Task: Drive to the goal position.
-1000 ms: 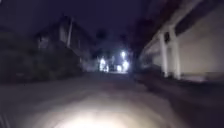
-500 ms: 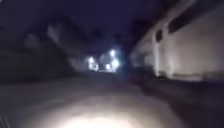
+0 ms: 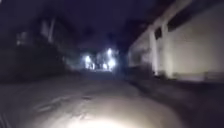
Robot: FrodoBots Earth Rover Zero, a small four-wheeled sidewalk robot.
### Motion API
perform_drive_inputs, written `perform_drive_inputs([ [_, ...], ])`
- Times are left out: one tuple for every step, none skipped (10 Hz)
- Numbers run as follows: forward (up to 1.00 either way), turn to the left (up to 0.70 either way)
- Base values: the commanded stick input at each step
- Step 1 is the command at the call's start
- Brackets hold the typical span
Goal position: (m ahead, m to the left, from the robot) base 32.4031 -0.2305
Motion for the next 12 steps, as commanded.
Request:
perform_drive_inputs([
  [0.70,0.00],
  [0.70,-0.21],
  [0.70,-0.33],
  [0.70,-0.14],
  [0.70,0.00],
  [0.70,0.00],
  [0.70,0.00],
  [0.70,0.00],
  [0.70,0.00],
  [0.70,0.00],
  [0.70,0.00],
  [0.70,0.00],
])
